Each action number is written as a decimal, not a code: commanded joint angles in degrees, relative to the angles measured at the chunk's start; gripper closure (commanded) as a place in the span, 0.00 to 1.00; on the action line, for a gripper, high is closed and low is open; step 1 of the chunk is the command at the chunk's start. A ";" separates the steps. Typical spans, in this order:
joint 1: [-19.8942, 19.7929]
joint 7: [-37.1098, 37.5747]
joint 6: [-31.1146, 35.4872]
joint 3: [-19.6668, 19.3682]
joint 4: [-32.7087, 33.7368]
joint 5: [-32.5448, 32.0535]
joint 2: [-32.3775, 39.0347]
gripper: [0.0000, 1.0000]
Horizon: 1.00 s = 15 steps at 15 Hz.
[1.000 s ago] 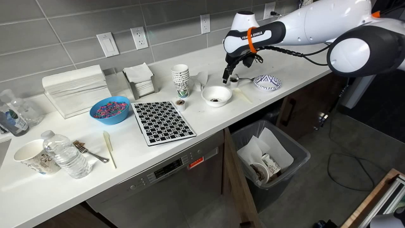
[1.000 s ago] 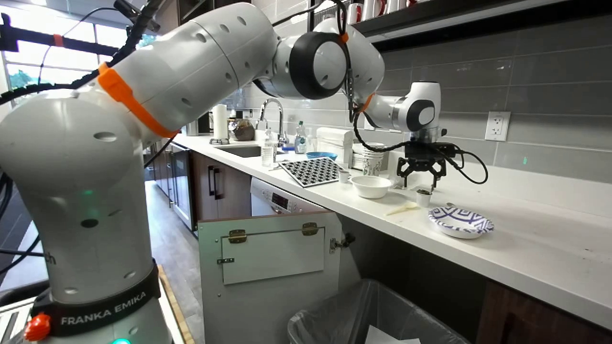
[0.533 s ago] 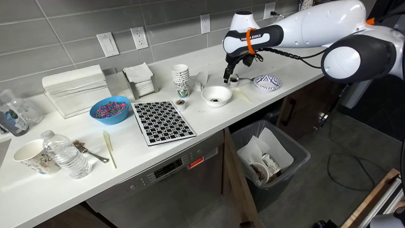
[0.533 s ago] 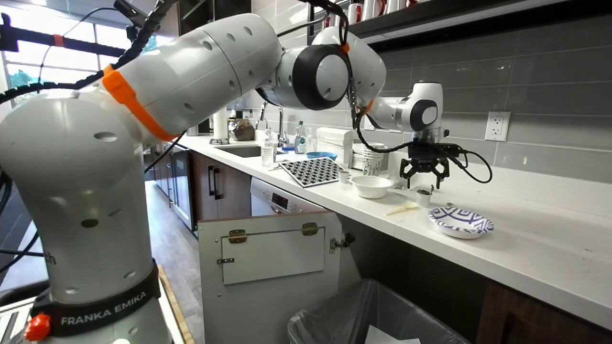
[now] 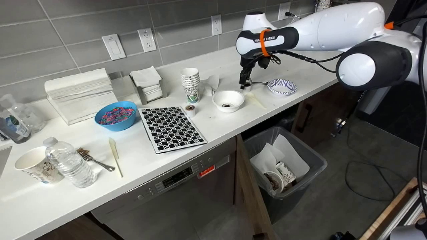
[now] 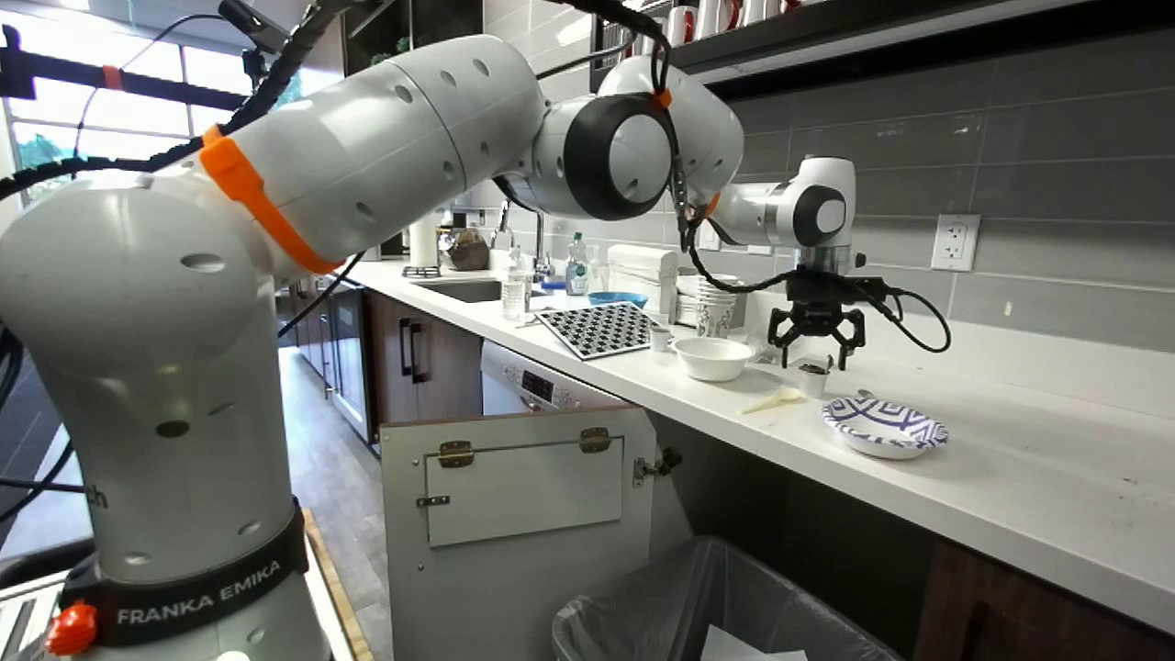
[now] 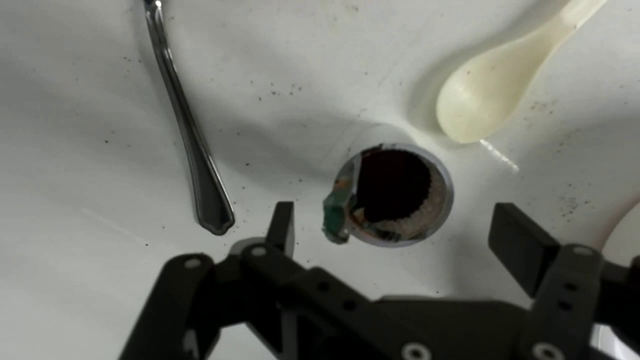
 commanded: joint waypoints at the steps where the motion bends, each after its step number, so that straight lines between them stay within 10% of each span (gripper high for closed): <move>1: 0.37 -0.15 -3.24 -0.30 4.64 -0.95 2.75 0.00; 5: 0.47 -0.11 -4.20 -0.43 5.97 -1.05 3.44 0.00; 10: 0.69 -0.23 -4.25 -0.73 6.68 -0.84 3.95 0.34; 15: 0.86 -0.14 -4.60 -0.99 7.34 -0.93 4.36 0.37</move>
